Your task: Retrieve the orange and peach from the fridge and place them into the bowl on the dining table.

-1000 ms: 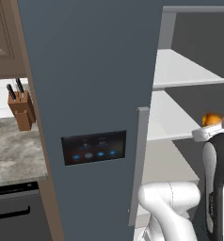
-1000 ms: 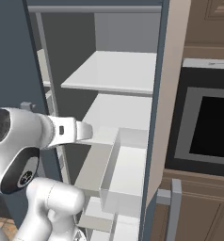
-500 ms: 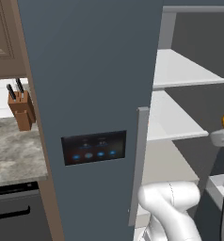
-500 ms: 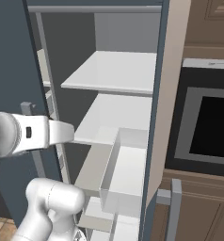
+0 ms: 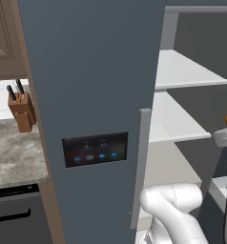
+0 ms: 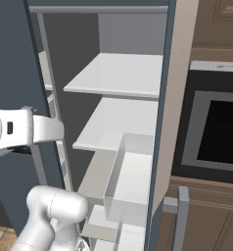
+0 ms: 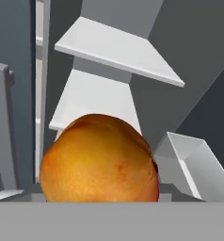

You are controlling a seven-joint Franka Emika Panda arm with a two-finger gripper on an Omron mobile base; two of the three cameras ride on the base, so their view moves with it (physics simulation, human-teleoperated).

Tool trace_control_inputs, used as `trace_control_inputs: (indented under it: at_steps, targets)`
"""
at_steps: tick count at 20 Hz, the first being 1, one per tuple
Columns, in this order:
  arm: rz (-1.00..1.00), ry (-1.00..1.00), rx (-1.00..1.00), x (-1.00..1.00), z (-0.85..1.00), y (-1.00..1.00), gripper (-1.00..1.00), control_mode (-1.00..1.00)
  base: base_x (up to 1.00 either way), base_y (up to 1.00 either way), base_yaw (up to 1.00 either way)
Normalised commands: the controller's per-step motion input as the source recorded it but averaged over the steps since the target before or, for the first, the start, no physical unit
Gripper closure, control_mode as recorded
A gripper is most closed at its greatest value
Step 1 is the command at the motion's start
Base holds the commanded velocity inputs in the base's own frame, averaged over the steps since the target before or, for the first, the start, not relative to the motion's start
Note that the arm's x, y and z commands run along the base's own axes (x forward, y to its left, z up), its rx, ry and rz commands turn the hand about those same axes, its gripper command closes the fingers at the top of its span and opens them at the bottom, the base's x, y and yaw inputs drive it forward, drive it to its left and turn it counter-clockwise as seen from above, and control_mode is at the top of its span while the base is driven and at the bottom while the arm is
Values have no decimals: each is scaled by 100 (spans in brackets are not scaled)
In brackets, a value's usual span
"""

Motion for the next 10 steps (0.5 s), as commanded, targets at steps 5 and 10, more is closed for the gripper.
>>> trace_control_inputs:
  at_steps: [5,10]
  targets:
    - [0,0,0,0,0,0,100,100,-24,0,0]
    - [0,0,0,0,0,0,100,100,-72,0,1]
